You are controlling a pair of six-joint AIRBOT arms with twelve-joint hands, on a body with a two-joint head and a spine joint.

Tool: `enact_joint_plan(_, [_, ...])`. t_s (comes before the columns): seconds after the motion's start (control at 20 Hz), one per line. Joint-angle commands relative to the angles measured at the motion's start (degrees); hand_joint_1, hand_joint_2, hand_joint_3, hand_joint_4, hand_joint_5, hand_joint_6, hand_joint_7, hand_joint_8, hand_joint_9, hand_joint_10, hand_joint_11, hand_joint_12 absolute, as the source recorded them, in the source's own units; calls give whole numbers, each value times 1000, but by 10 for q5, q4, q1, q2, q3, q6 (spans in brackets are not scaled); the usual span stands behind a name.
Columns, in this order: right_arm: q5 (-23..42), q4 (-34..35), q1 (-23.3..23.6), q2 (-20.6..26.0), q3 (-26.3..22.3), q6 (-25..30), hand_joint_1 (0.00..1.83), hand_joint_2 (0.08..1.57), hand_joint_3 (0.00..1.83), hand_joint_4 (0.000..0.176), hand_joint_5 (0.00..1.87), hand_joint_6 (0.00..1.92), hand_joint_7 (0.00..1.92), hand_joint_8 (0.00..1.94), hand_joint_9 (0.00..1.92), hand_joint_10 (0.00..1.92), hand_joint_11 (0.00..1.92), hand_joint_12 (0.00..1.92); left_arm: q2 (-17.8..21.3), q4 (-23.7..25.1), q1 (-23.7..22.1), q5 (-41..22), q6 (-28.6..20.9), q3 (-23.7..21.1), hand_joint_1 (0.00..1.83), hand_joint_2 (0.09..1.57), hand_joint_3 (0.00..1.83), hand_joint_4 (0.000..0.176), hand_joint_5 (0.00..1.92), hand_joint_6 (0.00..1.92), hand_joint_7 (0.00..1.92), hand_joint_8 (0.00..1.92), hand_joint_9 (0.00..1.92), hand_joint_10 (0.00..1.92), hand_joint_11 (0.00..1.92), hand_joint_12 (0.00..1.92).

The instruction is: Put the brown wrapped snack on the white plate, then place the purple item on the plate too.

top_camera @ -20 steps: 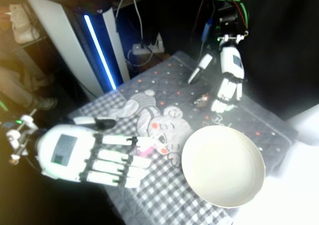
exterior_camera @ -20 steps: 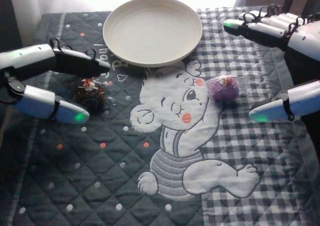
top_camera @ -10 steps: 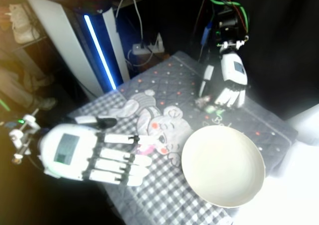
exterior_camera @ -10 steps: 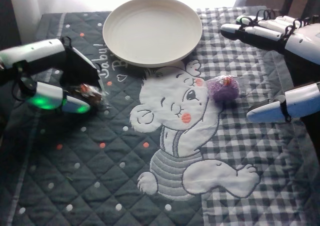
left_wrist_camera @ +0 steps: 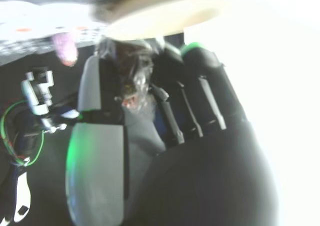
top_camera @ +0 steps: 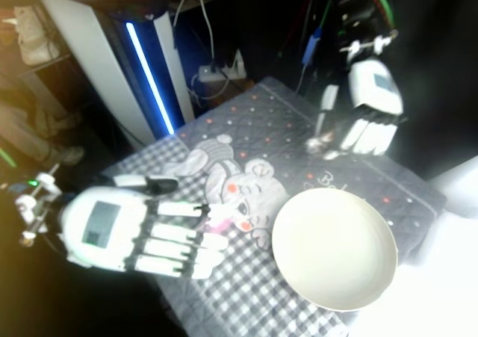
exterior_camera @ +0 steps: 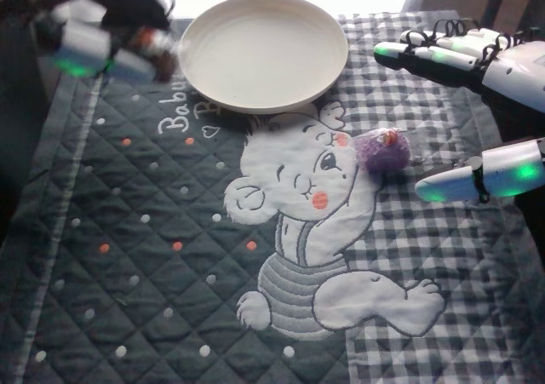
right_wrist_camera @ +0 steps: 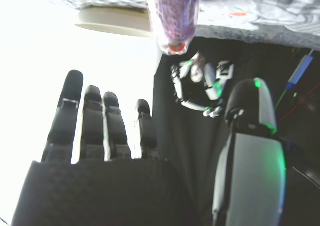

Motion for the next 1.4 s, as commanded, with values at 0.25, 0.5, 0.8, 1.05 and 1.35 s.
enact_joint_plan(0.25, [64, 15, 6, -22, 25, 14, 640, 874, 4, 120, 131, 4, 90, 1, 104, 1, 52, 34, -130, -14, -34, 5, -38, 130, 1280, 1066, 1, 0, 1311, 100, 1038, 1124, 979, 1171, 677, 1766])
enact_joint_plan(0.5, [64, 14, 8, -28, 31, 19, 687, 868, 0, 152, 182, 0, 122, 2, 151, 1, 0, 675, -168, -8, -34, 32, -43, 171, 996, 988, 0, 46, 719, 98, 620, 760, 614, 1341, 702, 1701])
enact_joint_plan(0.8, [64, 9, 10, -29, 33, 26, 660, 871, 1, 147, 193, 3, 160, 4, 152, 3, 0, 685, -153, -7, -24, 17, -43, 152, 853, 964, 0, 103, 439, 0, 596, 63, 506, 623, 354, 1238])
enact_joint_plan(1.05, [64, 9, 14, -30, 46, 53, 721, 861, 0, 118, 234, 6, 188, 8, 157, 9, 0, 686, -82, -42, 25, -81, -34, 58, 806, 966, 0, 96, 474, 4, 529, 0, 535, 31, 207, 992])
enact_joint_plan(1.35, [-18, -131, 147, -67, 63, 65, 770, 864, 5, 119, 431, 9, 226, 0, 285, 7, 0, 1097, 37, -224, 169, -219, 7, -63, 853, 1048, 7, 4, 493, 4, 475, 2, 441, 0, 7, 1024])
